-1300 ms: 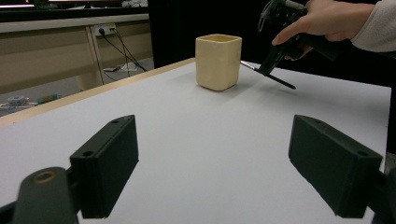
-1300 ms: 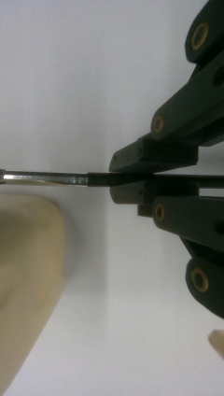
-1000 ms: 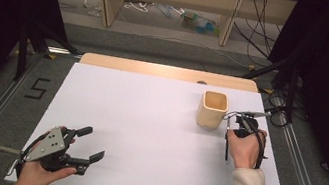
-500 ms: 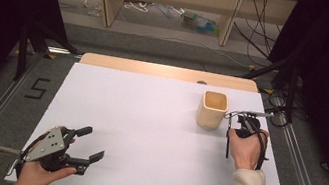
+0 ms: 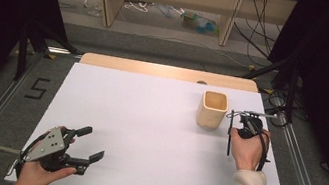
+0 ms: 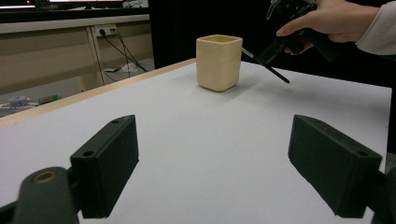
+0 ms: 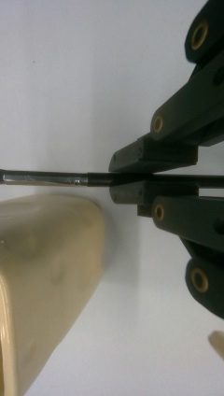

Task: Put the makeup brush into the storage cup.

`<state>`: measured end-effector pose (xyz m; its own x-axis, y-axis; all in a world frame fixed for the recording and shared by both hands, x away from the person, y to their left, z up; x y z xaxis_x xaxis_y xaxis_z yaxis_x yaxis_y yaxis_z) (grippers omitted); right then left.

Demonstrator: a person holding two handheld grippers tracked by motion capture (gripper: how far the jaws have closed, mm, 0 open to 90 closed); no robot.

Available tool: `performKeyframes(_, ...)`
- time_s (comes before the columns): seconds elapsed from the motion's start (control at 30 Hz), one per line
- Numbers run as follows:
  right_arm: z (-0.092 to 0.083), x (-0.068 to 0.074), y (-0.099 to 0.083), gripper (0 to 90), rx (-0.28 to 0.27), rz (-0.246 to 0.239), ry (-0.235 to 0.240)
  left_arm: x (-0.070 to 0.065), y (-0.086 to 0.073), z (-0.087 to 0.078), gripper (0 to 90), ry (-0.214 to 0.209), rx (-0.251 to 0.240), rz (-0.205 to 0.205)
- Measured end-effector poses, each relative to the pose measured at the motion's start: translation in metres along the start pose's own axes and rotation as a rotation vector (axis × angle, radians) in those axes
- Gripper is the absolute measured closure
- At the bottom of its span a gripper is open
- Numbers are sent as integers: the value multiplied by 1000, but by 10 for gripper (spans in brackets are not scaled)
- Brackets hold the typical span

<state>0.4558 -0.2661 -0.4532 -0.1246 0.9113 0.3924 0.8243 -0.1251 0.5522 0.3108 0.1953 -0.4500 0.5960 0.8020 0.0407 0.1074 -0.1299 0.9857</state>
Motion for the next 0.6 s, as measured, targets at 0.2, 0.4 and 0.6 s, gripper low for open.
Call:
performKeyframes(0.2,-2,1,2,841,-25,-10,5,0,0,0,160,2,1,-2)
performKeyframes(0.4,-3,2,3,841,-52,-19,-1,0,0,0,160,2,1,-1)
performKeyframes(0.6,-6,3,5,841,-74,-21,4,0,0,0,160,3,0,-1)
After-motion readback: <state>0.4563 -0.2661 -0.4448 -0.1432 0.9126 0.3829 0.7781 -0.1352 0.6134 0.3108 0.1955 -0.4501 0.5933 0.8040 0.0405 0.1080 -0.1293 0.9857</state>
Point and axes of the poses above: each handheld gripper's, and its own axes: z roughly forward along the jaws, y roughly out of its top, x roughly to its left, the point moved 4 cm from there along z, roughly forward along the jaws, and after that the axes turned 13 degrees about y, right-handed, at the moved point
